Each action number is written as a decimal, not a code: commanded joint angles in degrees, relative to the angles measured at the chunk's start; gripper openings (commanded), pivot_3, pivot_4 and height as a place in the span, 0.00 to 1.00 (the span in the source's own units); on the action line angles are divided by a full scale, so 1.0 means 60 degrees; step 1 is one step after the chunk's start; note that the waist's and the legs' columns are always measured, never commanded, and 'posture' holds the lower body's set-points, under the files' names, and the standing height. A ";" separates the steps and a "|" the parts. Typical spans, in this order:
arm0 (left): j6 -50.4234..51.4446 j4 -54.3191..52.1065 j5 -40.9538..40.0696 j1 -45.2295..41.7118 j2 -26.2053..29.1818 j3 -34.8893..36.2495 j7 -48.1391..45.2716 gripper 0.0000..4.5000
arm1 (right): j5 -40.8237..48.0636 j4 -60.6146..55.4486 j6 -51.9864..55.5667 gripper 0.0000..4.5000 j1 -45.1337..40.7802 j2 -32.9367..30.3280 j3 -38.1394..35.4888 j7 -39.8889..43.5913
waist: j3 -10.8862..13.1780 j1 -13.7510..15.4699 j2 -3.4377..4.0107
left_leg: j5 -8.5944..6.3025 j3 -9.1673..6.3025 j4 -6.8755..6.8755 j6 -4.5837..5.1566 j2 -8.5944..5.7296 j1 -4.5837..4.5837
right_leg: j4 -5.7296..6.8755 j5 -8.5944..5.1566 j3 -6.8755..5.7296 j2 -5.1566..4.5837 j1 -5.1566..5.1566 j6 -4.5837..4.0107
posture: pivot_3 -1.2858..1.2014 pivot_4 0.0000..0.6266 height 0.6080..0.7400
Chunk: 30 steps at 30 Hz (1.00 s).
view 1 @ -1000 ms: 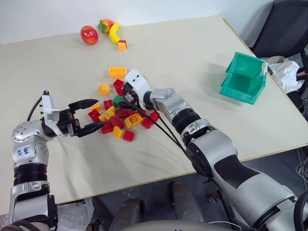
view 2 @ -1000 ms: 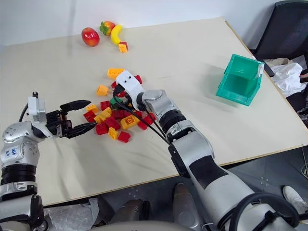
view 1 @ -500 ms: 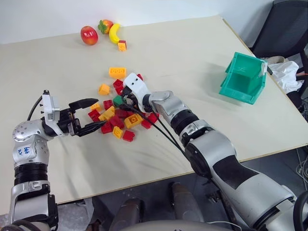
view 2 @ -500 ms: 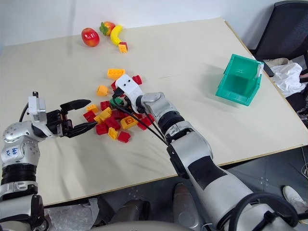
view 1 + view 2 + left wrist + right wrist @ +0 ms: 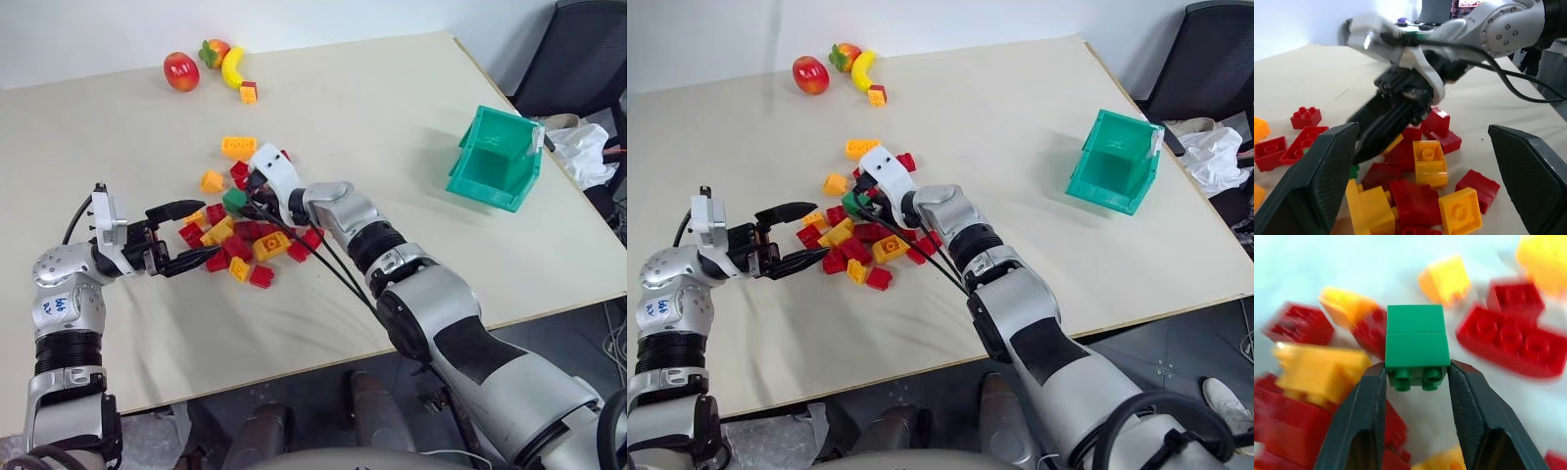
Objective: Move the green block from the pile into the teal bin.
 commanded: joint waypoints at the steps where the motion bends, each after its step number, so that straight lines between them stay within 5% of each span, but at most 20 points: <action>1: 0.0084 -0.0400 -0.0075 -0.0203 -0.0039 -0.0110 0.0078 1.00 | 0.0070 -0.2322 0.0335 0.32 0.0440 -0.0616 0.0455 0.1181 | -0.0001 0.0011 -0.0001 | 0.0000 0.0000 0.0000 -0.0001 0.0000 0.0000 | 0.0000 0.0000 0.0000 0.0000 0.0000 0.0000 | 0.52 0.24 1.00; 8: 0.0470 -0.0921 0.0167 -0.0549 -0.0333 -0.0778 0.0552 1.00 | 0.0235 -0.8421 0.2733 0.32 0.2819 -0.4001 0.0891 0.2789 | -0.0002 0.0397 -0.0005 | -0.0004 -0.0022 0.0010 0.0006 -0.0026 -0.0026 | -0.0008 0.0000 -0.0014 -0.0019 -0.0003 0.0001 | 0.52 0.24 1.00; 17: 0.0955 -0.1572 0.0914 -0.1175 -0.0914 -0.1803 0.1624 1.00 | 0.0383 -1.2542 0.5632 0.32 0.5581 -0.8784 -0.0836 0.2829 | -0.0001 0.0808 -0.0004 | -0.0005 0.0025 0.0040 0.0008 -0.0018 -0.0074 | -0.0032 0.0010 -0.0014 -0.0034 -0.0033 0.0020 | 0.52 0.24 1.00; 24: 0.1830 -0.2072 0.1430 -0.1856 -0.1574 -0.2641 0.2757 1.00 | 0.0166 -1.1848 0.5863 0.32 0.6323 -1.0689 -0.2030 0.1828 | 0.0001 0.0995 -0.0004 | -0.0005 0.0084 0.0081 0.0012 -0.0018 -0.0077 | -0.0073 0.0032 0.0028 -0.0028 -0.0027 0.0059 | 0.52 0.24 1.00; 30: 0.2073 -0.1913 0.1681 -0.2383 -0.2013 -0.2940 0.3218 1.00 | -0.0125 -0.8541 0.3731 0.32 0.5286 -1.0642 -0.1601 0.0957 | 0.0004 0.1052 -0.0002 | 0.0000 0.0119 0.0080 0.0024 -0.0017 -0.0063 | -0.0111 0.0058 0.0050 -0.0017 -0.0007 0.0077 | 0.52 0.24 1.00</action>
